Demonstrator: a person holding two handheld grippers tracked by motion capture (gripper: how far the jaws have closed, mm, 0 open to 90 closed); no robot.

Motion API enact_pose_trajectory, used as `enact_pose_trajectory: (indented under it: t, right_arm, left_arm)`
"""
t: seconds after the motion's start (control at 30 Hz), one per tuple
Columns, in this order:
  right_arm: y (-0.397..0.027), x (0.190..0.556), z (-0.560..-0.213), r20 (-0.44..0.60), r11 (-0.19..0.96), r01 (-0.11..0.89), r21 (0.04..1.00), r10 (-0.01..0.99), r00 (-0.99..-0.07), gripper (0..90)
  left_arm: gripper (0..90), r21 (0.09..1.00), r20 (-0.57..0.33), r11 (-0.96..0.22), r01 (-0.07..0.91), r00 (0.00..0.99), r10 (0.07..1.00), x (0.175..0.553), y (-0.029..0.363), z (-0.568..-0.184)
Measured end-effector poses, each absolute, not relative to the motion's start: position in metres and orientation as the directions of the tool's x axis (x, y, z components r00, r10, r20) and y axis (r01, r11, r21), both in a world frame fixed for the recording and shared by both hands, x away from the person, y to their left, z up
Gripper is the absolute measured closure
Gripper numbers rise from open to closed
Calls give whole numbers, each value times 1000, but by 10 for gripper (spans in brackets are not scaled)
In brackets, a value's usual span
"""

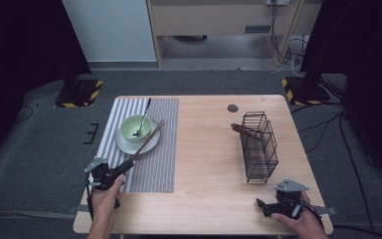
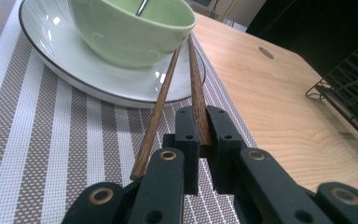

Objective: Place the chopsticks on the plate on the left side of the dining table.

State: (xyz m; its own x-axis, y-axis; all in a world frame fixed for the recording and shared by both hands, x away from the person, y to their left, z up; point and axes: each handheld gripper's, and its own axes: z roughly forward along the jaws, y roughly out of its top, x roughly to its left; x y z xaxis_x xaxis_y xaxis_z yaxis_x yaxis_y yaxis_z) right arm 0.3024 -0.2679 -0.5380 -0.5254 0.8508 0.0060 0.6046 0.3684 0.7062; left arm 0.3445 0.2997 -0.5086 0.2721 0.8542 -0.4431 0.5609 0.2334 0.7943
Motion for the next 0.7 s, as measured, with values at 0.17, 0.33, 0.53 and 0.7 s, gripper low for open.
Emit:
enact_pose_trajectory:
  t: [0.17,0.33,0.53,0.7]
  right_arm:
    - [-268,302,-538,6,368,605,706,851,-525,5]
    - [-268,302,-538,6,369,604,706,851,-526,5]
    - [-268,302,-538,5,369,604,706,850,-526,5]
    - [-268,302,-538,6,369,604,706,851,-526,5]
  left_arm:
    - [833,792,-438,222,568,275,856,345,298,-510]
    - [833,788,-436,215,576,278,856,346,298,-512]
    - [832,780,-433,203,591,277,858,347,297,-515]
    - [832,776,-425,188,602,279,861,348,295,-517]
